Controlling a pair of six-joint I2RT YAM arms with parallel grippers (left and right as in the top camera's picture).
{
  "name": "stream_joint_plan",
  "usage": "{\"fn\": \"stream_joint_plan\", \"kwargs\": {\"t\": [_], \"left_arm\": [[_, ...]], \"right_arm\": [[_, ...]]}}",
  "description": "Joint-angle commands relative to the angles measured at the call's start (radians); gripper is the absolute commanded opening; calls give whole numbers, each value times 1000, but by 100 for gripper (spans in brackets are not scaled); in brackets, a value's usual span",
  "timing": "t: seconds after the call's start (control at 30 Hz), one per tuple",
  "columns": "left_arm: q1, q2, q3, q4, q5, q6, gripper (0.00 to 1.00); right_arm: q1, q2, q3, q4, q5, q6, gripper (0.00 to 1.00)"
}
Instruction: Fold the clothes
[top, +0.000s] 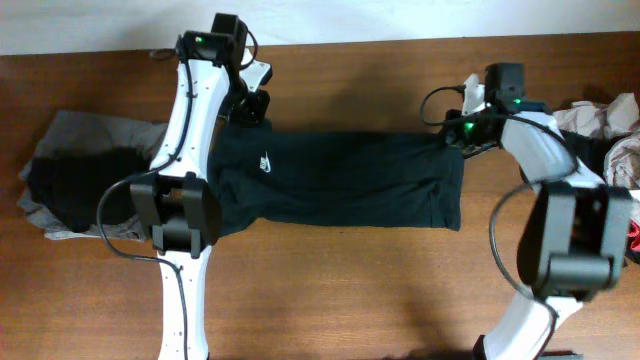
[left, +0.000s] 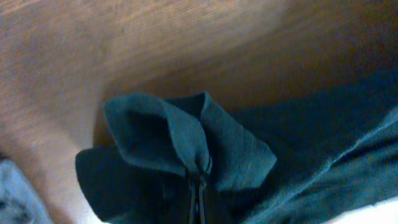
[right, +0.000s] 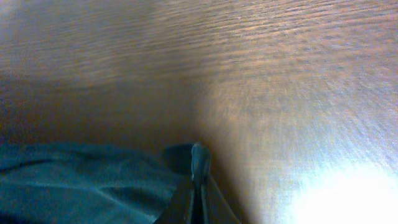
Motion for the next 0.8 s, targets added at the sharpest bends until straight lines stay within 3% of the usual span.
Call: {"fn": "stream_joint_plan", "kwargs": {"t": [0.0, 0.13, 0.43, 0.63, 0.77], "left_arm": [[3, -2, 79, -97, -8, -6, 0], [2, -2, 88, -203, -7, -9, 0], [-8, -42, 81, -204, -12, -35, 0], [-27, -245, 23, -204, -72, -36, 0], [-43, -431, -138, -176, -119, -71, 0]], "right_arm": [[-1, -93, 8, -84, -13, -14, 4], [0, -142, 8, -200, -13, -14, 4], [0, -168, 8, -331, -13, -14, 4], [0, -168, 8, -329, -13, -14, 4], [0, -168, 8, -329, -13, -14, 4]]}}
